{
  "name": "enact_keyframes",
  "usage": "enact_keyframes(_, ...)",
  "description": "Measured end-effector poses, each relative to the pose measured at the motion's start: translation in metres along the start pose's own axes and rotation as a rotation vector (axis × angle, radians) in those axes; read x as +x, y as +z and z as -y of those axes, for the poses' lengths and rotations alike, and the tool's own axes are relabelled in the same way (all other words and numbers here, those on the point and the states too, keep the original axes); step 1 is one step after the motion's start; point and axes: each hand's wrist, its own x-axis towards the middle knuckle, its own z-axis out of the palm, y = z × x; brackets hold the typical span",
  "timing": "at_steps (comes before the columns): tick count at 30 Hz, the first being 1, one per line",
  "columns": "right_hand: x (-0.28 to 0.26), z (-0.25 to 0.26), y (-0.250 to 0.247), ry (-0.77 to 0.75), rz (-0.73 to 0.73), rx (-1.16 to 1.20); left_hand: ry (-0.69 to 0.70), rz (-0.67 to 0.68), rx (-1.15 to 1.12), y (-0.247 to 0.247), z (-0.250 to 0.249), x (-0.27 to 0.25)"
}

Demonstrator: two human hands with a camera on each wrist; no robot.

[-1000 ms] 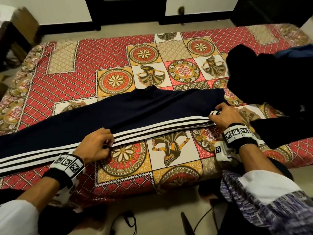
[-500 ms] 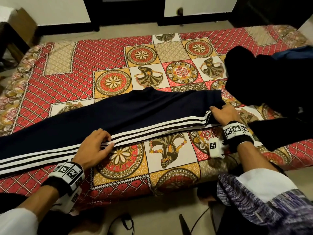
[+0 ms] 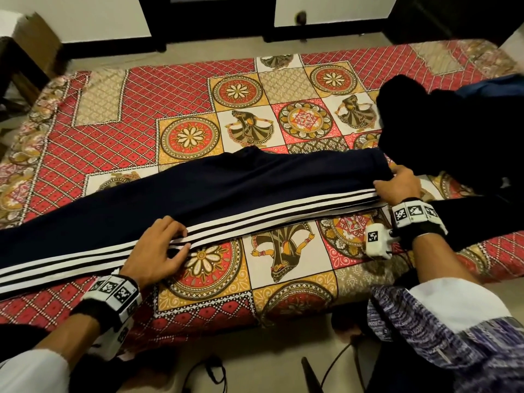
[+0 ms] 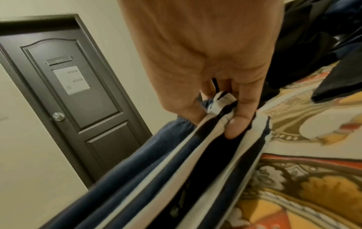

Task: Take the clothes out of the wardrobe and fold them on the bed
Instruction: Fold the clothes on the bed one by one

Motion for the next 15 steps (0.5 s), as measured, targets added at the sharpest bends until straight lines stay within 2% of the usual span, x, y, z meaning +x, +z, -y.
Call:
enact_keyframes(5,-0.01,0.004,-0.005,-0.02,0.051,-0.201,0.001,0.034,-0.004,-0.004,-0.002,-0.002)
enact_keyframes(7,-0.017,0.011,-0.004,-0.054,0.012,-0.268,-0.036,0.053,-0.025,-0.01,-0.005,0.003)
enact_keyframes(10,-0.038,0.034,0.002,-0.329,-0.162,-0.236,-0.041,-0.004,-0.064,-0.027,-0.023,0.032)
enact_keyframes(11,-0.047,0.045,0.007,-0.433,-0.163,-0.19,-0.011,-0.035,-0.074,-0.032,-0.031,0.049)
enact_keyframes(13,-0.066,0.059,0.023,-0.569,-0.009,-0.121,0.041,-0.082,-0.075,-0.037,-0.048,0.088)
enact_keyframes(15,-0.081,0.066,0.042,-0.602,0.195,-0.165,0.037,-0.093,-0.044,-0.036,-0.061,0.134)
